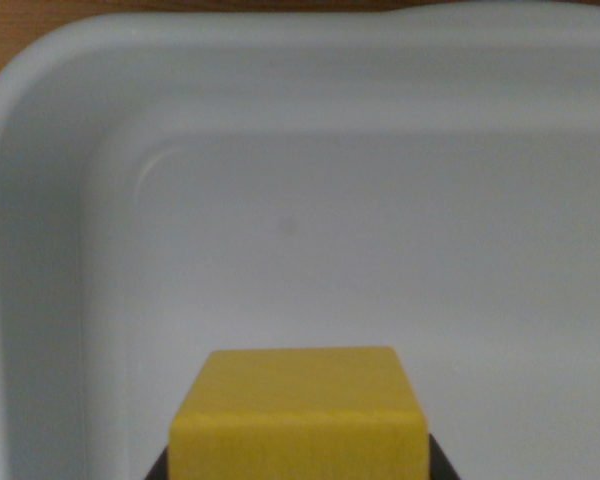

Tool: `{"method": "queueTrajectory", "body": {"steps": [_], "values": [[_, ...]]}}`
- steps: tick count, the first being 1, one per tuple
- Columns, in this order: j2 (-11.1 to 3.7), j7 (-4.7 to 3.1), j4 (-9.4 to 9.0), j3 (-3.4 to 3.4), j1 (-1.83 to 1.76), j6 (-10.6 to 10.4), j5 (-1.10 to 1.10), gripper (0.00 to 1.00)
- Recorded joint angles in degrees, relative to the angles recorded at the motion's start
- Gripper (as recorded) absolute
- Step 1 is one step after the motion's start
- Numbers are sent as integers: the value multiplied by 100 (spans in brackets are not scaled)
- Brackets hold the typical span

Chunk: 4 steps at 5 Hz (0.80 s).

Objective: Pick yellow cube

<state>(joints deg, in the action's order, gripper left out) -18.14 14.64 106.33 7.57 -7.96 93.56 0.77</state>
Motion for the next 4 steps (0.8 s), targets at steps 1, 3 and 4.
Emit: {"method": "queueTrajectory", "body": {"steps": [1,3,4], "values": [[38,-1,126,4,0,164,-5,100],[71,-1,233,7,1,303,-10,100],[71,-1,233,7,1,303,-10,100]]}}
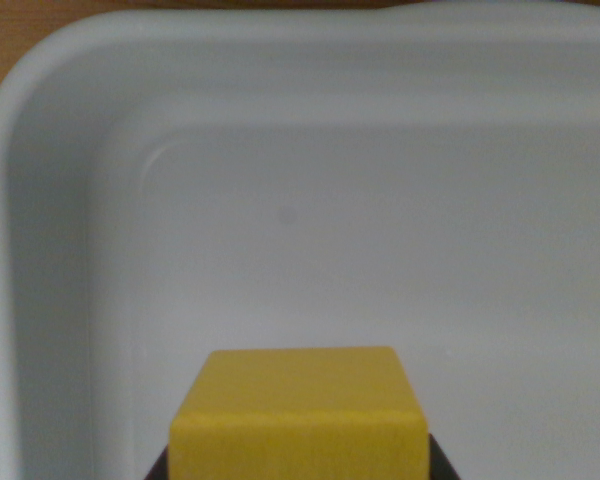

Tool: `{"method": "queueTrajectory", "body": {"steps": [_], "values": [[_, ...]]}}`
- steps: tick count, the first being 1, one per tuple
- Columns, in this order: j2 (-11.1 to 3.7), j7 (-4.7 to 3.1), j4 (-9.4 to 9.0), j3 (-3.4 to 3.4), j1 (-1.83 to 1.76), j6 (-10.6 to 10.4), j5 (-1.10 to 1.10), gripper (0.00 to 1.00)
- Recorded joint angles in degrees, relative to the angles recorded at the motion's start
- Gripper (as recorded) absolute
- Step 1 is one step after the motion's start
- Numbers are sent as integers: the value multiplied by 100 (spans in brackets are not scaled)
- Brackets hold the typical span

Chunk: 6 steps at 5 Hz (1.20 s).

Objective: Pick yellow cube

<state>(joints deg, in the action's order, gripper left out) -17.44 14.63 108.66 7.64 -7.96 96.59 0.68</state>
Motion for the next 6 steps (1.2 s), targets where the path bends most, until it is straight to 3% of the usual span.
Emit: {"method": "queueTrajectory", "body": {"steps": [3,6], "values": [[44,-1,146,4,0,191,-6,100],[56,-1,185,5,0,241,-8,100]]}}
